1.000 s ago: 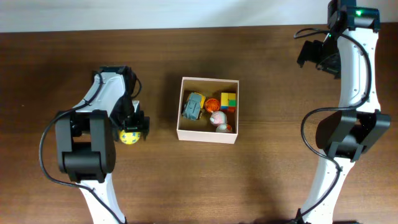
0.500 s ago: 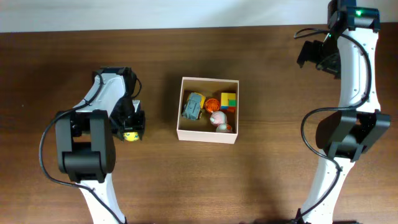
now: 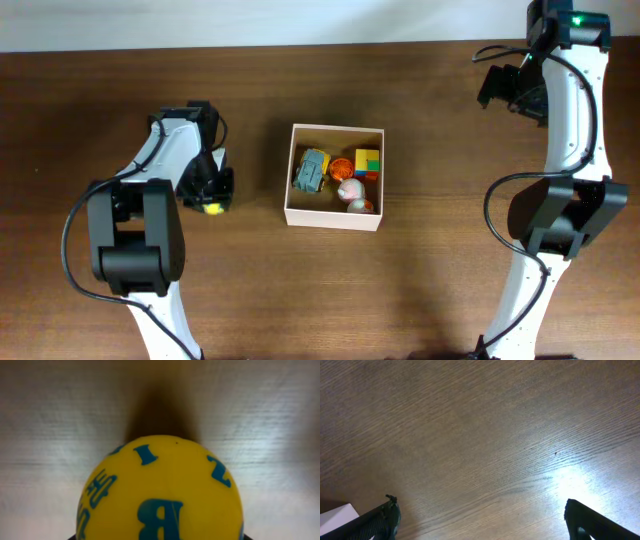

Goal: Pack container
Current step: 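Lift the yellow ball and carry it right over the box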

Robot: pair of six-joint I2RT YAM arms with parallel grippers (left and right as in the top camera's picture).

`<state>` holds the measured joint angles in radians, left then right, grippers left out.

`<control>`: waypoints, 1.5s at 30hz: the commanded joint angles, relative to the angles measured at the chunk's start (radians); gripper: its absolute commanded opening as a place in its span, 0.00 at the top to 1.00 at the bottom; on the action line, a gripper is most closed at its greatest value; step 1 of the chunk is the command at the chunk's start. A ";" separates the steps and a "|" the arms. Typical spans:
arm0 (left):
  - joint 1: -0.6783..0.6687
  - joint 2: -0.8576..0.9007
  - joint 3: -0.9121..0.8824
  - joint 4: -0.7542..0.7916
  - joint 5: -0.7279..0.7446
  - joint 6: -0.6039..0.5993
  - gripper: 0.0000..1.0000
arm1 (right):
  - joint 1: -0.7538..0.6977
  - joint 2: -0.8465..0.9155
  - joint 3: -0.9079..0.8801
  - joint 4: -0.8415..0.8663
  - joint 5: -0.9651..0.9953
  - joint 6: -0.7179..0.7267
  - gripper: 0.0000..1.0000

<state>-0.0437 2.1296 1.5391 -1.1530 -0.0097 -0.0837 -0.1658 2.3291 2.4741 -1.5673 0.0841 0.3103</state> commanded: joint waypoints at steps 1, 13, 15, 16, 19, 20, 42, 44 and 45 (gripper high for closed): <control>-0.009 -0.002 0.002 0.115 0.014 -0.005 0.62 | 0.002 -0.032 0.014 0.000 -0.002 0.006 0.01; -0.048 -0.004 0.116 0.195 0.014 -0.005 0.64 | 0.002 -0.032 0.014 0.000 -0.002 0.006 0.01; -0.053 -0.005 0.172 0.182 0.014 -0.005 0.64 | 0.002 -0.032 0.014 0.000 -0.002 0.006 0.01; -0.055 -0.006 0.204 0.172 0.014 -0.004 0.64 | 0.002 -0.032 0.014 0.000 -0.002 0.006 0.01; -0.062 -0.008 0.302 0.133 0.014 0.012 0.64 | 0.002 -0.032 0.014 0.000 -0.002 0.006 0.01; -0.065 -0.010 0.337 0.115 0.014 0.020 0.64 | 0.002 -0.032 0.014 0.000 -0.002 0.006 0.01; -0.401 -0.015 0.672 -0.378 -0.001 0.325 0.64 | 0.002 -0.032 0.014 0.000 -0.002 0.006 0.01; -0.421 -0.015 0.666 -0.391 -0.013 0.325 0.64 | 0.002 -0.032 0.014 0.000 -0.002 0.006 0.01; -0.428 -0.015 0.661 -0.401 -0.012 0.324 0.64 | 0.002 -0.032 0.014 0.000 -0.002 0.006 0.01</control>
<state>-0.4500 2.1242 2.1975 -1.5333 -0.0082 0.1986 -0.1658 2.3291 2.4741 -1.5673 0.0841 0.3111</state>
